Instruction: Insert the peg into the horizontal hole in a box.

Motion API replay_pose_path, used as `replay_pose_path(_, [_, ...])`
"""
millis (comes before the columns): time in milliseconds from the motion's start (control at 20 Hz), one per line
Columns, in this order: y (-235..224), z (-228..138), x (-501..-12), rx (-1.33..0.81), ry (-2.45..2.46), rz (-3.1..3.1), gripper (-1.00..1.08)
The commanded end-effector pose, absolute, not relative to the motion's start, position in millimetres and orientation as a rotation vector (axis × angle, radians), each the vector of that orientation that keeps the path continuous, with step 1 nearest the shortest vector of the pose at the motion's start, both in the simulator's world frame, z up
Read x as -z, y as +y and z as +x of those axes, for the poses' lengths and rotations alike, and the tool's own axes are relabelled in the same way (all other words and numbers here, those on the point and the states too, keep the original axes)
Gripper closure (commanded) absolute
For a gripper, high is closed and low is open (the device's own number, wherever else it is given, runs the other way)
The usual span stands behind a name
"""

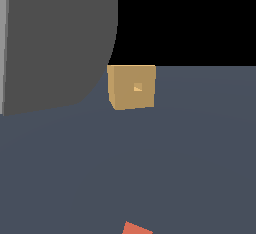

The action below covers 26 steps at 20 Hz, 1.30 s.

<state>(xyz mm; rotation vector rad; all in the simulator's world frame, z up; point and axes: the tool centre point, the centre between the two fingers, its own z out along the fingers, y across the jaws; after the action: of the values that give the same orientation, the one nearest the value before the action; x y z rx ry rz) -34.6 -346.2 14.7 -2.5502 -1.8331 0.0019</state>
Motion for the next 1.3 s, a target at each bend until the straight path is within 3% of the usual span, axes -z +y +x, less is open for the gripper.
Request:
replay_pose_path(0, [-340, -30, -16, 0.0, -1.846, -2.542, 1.08])
replay_pose_path(300, [-302, -8, -24, -0.001, -1.916, -2.49, 1.08])
replay_pose_path(550, [-241, 21, -36, -0.001, -2.019, -2.408, 1.08])
replay_pose_path(950, [-86, 71, -65, -0.002, -2.254, -2.191, 1.08])
replay_pose_path(1250, [23, 87, -84, -0.002, -2.4, -2.03, 1.08])
